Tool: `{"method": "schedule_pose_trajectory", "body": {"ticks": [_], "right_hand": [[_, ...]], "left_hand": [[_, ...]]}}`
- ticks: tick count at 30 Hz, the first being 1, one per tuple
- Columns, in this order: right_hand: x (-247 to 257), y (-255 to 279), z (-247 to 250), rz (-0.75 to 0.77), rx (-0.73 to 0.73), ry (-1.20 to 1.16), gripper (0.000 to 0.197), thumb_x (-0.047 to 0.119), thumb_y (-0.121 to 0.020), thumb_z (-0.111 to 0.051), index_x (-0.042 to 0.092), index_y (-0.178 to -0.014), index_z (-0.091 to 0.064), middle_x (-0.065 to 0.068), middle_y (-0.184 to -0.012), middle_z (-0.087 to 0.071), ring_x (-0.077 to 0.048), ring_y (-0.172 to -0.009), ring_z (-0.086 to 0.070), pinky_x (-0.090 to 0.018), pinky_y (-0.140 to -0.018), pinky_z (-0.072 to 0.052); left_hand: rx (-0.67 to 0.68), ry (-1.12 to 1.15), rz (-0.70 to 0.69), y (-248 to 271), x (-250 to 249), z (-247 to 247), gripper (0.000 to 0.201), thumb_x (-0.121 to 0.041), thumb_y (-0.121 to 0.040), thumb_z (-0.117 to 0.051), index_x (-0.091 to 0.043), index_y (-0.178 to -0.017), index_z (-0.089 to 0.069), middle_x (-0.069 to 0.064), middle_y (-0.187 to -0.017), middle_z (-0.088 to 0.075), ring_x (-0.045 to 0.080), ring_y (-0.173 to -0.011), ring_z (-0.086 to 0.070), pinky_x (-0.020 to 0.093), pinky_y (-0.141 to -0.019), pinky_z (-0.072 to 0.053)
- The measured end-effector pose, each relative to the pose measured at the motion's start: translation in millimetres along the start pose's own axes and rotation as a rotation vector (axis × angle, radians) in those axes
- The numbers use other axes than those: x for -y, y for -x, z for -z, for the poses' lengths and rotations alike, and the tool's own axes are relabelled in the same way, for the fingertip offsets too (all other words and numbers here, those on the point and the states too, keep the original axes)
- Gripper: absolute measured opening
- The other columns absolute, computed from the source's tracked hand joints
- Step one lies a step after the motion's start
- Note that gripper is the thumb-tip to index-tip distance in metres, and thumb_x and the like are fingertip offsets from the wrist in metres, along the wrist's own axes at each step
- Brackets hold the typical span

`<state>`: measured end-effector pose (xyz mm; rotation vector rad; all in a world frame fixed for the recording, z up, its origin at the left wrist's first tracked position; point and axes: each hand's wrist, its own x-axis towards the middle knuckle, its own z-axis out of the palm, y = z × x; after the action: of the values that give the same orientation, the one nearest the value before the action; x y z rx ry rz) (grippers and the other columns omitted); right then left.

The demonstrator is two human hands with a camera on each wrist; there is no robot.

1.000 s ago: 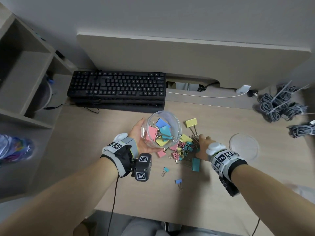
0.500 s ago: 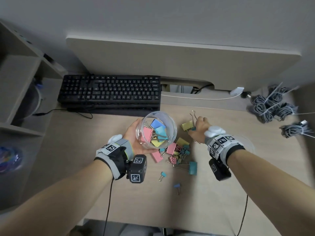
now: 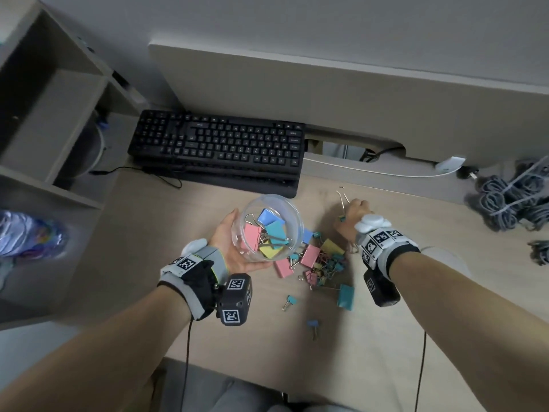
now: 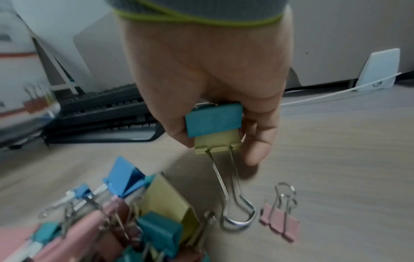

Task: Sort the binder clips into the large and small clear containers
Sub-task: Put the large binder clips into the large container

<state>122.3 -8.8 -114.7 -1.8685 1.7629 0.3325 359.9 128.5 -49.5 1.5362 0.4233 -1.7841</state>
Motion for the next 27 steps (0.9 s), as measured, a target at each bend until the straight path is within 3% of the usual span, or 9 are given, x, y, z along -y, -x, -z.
{"method": "schedule_pose_trajectory", "body": {"ticks": [2,5,13,16,20,24,27], "right_hand": [[5.9,13.9,15.9,0.040,-0.039,0.004,0.046,0.032,-0.087,-0.062,0.001,-0.117,-0.048,-0.016,-0.117,-0.051,-0.035,-0.092,-0.061,-0.040,-0.075,-0.048],[6.7,36.9,48.4,0.153,-0.080,-0.110,0.038,0.034,-0.086,-0.062,0.006,-0.108,-0.049,-0.013,-0.108,-0.053,-0.027,-0.081,-0.057,-0.035,-0.067,-0.045],[37.9,115.8,122.4,0.342,-0.243,-0.248,0.032,0.039,-0.084,-0.064,0.015,-0.087,-0.043,-0.002,-0.091,-0.048,-0.022,-0.077,-0.050,-0.035,-0.066,-0.041],[52.3,138.7,130.7,0.428,-0.278,-0.215,0.035,0.042,-0.083,-0.065,0.017,-0.083,-0.039,0.002,-0.086,-0.045,-0.020,-0.074,-0.046,-0.032,-0.063,-0.037],[71.4,151.4,120.1,0.456,-0.251,-0.175,0.036,0.042,-0.083,-0.067,0.017,-0.085,-0.041,0.006,-0.078,-0.043,-0.014,-0.067,-0.044,-0.026,-0.055,-0.032],[89.1,155.2,104.2,0.421,-0.174,-0.138,0.034,0.037,-0.083,-0.068,0.015,-0.093,-0.045,0.002,-0.087,-0.052,-0.017,-0.075,-0.052,-0.032,-0.065,-0.047],[96.7,157.7,100.4,0.436,-0.151,-0.151,0.035,0.039,-0.081,-0.070,0.016,-0.095,-0.048,0.002,-0.089,-0.055,-0.017,-0.078,-0.054,-0.032,-0.068,-0.048]], "left_hand": [[0.006,-0.012,0.000,-3.2,-0.1,-4.9,0.070,-0.072,-0.089,-0.038,-0.013,-0.116,-0.064,0.019,-0.111,-0.070,0.040,-0.102,-0.066,0.055,-0.083,-0.053],[0.022,-0.034,0.012,-4.7,-0.2,-17.3,0.074,-0.074,-0.085,-0.043,-0.015,-0.127,-0.060,0.020,-0.121,-0.067,0.044,-0.106,-0.065,0.058,-0.081,-0.055],[0.140,-0.119,0.057,3.2,-1.6,-50.1,0.080,-0.074,-0.084,-0.046,-0.011,-0.133,-0.057,0.025,-0.130,-0.060,0.046,-0.113,-0.060,0.058,-0.084,-0.053],[0.180,-0.092,0.090,4.2,-3.9,-54.9,0.088,-0.073,-0.077,-0.056,-0.008,-0.136,-0.051,0.031,-0.133,-0.056,0.052,-0.113,-0.060,0.064,-0.097,-0.047],[0.203,-0.102,0.045,9.5,-0.9,-60.6,0.078,-0.070,-0.076,-0.061,-0.013,-0.128,-0.058,0.030,-0.129,-0.060,0.055,-0.108,-0.062,0.070,-0.098,-0.042],[0.279,-0.116,0.022,25.2,0.5,-61.3,0.074,-0.072,-0.081,-0.050,-0.014,-0.124,-0.066,0.024,-0.124,-0.066,0.050,-0.113,-0.061,0.066,-0.106,-0.037],[0.290,-0.113,0.000,32.5,1.0,-56.8,0.071,-0.070,-0.087,-0.043,-0.015,-0.124,-0.066,0.021,-0.121,-0.068,0.048,-0.110,-0.063,0.065,-0.108,-0.035]]}}
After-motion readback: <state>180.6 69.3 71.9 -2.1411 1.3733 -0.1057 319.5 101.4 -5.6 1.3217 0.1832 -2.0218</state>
